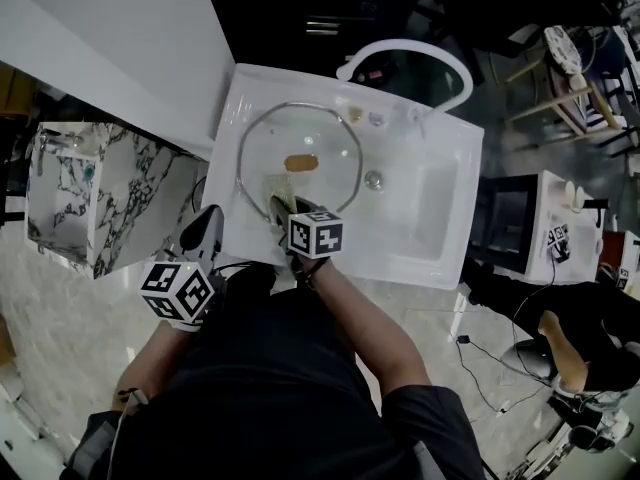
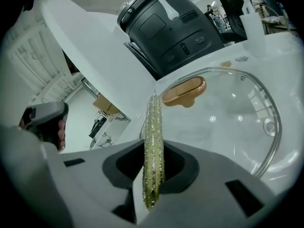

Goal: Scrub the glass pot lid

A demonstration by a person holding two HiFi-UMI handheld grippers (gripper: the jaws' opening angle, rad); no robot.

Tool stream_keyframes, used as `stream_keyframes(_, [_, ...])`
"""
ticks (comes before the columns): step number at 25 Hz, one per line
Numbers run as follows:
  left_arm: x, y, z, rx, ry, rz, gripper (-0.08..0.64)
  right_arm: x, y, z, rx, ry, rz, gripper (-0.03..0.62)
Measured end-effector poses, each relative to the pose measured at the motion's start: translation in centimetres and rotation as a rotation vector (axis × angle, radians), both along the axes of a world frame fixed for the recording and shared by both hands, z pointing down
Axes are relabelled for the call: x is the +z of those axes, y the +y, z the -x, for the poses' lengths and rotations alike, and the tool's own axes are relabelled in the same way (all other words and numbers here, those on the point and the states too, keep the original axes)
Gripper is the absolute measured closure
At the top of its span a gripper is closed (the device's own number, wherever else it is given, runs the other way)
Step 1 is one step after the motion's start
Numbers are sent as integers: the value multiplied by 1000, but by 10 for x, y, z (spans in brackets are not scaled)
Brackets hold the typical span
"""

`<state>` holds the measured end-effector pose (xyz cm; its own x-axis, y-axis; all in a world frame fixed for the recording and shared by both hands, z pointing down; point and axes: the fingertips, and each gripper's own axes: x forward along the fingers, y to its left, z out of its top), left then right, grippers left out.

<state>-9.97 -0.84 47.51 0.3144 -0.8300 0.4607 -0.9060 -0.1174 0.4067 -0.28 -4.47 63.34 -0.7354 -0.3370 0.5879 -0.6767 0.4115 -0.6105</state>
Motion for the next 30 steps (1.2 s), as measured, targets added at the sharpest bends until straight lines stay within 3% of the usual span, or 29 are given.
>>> stream_keyframes(6, [-4, -19, -35, 91, -2, -12, 560, 1, -3, -39, 45, -1, 1, 526])
stream_keyframes(17, [-13, -43, -104, 248, -14, -28, 560, 4, -16, -139, 241, 20, 18, 526])
stream_keyframes(20, [-12, -45, -108, 252, -14, -23, 560, 9, -23, -171, 296, 47, 30, 526])
stream_keyframes(24, [-13, -46, -99, 238, -6, -29, 560, 12, -39, -203, 307, 152, 37, 526])
stream_keyframes(27, [-17, -44, -77, 188, 4, -39, 560, -3, -69, -208, 269, 232, -8, 526])
stream_keyframes(30, [-17, -37, -44, 105, 14, -41, 560, -28, -112, -183, 178, 273, -78, 526])
